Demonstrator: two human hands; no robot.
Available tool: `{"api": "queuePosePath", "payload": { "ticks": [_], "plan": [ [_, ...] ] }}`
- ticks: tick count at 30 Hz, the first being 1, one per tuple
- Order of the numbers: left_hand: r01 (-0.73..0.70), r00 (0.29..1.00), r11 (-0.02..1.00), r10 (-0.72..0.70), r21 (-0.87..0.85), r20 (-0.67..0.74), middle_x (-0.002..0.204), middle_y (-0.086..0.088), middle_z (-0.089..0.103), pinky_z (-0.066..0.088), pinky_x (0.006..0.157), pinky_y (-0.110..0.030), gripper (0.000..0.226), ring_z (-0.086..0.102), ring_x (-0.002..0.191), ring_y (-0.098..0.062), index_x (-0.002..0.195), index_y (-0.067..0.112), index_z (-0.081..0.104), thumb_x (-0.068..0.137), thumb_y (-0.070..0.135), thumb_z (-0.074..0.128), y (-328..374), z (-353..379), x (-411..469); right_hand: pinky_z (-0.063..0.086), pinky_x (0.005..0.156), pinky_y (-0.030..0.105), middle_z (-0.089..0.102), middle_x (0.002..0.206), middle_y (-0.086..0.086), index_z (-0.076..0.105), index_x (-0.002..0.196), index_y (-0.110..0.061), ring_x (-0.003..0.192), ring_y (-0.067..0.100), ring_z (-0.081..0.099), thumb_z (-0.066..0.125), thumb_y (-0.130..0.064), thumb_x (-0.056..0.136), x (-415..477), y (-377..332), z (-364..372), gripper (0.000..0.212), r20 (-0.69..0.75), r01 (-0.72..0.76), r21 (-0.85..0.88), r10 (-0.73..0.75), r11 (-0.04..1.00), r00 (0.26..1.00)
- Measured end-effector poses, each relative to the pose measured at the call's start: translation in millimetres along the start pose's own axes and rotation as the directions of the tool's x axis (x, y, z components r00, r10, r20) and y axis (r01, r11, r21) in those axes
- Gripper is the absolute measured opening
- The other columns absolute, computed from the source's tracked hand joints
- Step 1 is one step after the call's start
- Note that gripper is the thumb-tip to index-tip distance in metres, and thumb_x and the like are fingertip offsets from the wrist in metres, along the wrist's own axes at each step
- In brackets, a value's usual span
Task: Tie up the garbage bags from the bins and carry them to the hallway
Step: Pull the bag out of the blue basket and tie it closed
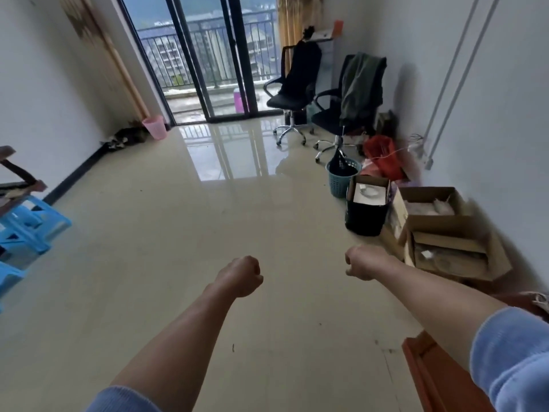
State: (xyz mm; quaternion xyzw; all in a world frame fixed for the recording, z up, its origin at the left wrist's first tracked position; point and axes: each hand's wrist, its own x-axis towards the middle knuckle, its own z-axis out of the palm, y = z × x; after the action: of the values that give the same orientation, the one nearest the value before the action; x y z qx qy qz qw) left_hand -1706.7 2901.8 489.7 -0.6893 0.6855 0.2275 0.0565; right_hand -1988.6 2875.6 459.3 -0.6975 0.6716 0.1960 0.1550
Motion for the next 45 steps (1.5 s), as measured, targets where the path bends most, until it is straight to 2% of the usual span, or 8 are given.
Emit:
{"api": "queuePosePath", "payload": {
  "ticks": [9,14,20,26,33,37,42,45],
  "plan": [
    [0.076,0.997,0.997,-0.076,-0.022,0.035,0.114,-0.005,0.067,0.044,0.079,-0.026,0.024,0.062,0.103,-0.024,0.108,0.019,0.064,0.089,0.032,0.057,-17,-84,227,0.047,0.092,0.033,0.059,0.129,0.002,0.059,0.124,-0.023,0.115,0.023,0.058,0.054,-0.041,0.093,225,-21,-128,0.035,-0.061,0.113,0.014,-0.112,0.994,0.992],
    [0.007,0.996,1.000,-0.005,-0.028,0.087,0.112,-0.007,0.066,0.045,0.077,-0.027,0.025,0.062,0.101,-0.025,0.108,0.017,0.063,0.089,0.031,0.057,-8,-128,388,0.047,0.089,0.032,0.059,0.130,0.001,0.058,0.126,-0.022,0.114,0.022,0.058,0.056,-0.041,0.094,356,-10,-169,0.037,0.045,0.025,0.028,-0.026,0.999,0.999],
    [-0.128,0.987,0.991,0.130,-0.027,0.092,0.118,-0.010,0.063,0.040,0.081,-0.027,0.025,0.057,0.111,-0.027,0.109,0.012,0.065,0.091,0.026,0.058,40,-212,558,0.049,0.092,0.034,0.058,0.129,0.001,0.060,0.125,-0.023,0.114,0.023,0.058,0.057,-0.041,0.092,473,34,-251,0.037,0.034,-0.090,0.160,0.085,0.983,0.996],
    [-0.264,0.954,0.963,0.269,-0.052,0.135,0.115,-0.014,0.065,0.041,0.090,-0.029,0.024,0.048,0.119,-0.027,0.109,0.006,0.065,0.092,0.021,0.057,106,-245,711,0.049,0.082,0.031,0.064,0.114,0.002,0.064,0.106,-0.025,0.103,0.023,0.061,0.061,-0.041,0.087,598,100,-293,0.025,0.055,-0.221,0.237,0.215,0.946,0.975],
    [-0.220,0.941,0.975,0.215,-0.012,0.260,0.119,-0.014,0.063,0.041,0.092,-0.027,0.025,0.047,0.122,-0.027,0.111,0.006,0.065,0.092,0.021,0.057,158,-263,887,0.049,0.076,0.029,0.067,0.108,0.003,0.066,0.104,-0.021,0.096,0.024,0.064,0.062,-0.037,0.088,771,163,-319,0.023,0.174,-0.287,0.330,0.241,0.899,0.955],
    [-0.188,0.952,0.982,0.189,-0.027,0.240,0.113,-0.017,0.065,0.046,0.087,-0.030,0.022,0.055,0.114,-0.031,0.107,0.005,0.066,0.091,0.018,0.058,184,-298,979,0.043,0.071,0.027,0.062,0.104,0.005,0.064,0.103,-0.018,0.097,0.026,0.064,0.059,-0.035,0.090,851,192,-361,0.021,0.226,-0.306,0.365,0.235,0.879,0.945],
    [-0.199,0.934,0.980,0.195,-0.017,0.299,0.111,-0.017,0.066,0.045,0.088,-0.030,0.023,0.053,0.115,-0.028,0.107,0.007,0.065,0.091,0.022,0.058,209,-325,1086,0.048,0.079,0.031,0.062,0.112,0.002,0.064,0.107,-0.024,0.098,0.025,0.063,0.060,-0.039,0.087,943,217,-410,0.025,0.240,-0.322,0.386,0.243,0.864,0.940],
    [-0.229,0.918,0.974,0.215,0.000,0.333,0.114,-0.014,0.065,0.044,0.090,-0.030,0.023,0.050,0.118,-0.027,0.106,0.008,0.066,0.090,0.022,0.058,231,-333,1165,0.047,0.077,0.030,0.063,0.113,0.002,0.064,0.110,-0.025,0.099,0.024,0.063,0.059,-0.037,0.087,1004,236,-427,0.027,0.244,-0.356,0.411,0.275,0.839,0.930]
  ]
}}
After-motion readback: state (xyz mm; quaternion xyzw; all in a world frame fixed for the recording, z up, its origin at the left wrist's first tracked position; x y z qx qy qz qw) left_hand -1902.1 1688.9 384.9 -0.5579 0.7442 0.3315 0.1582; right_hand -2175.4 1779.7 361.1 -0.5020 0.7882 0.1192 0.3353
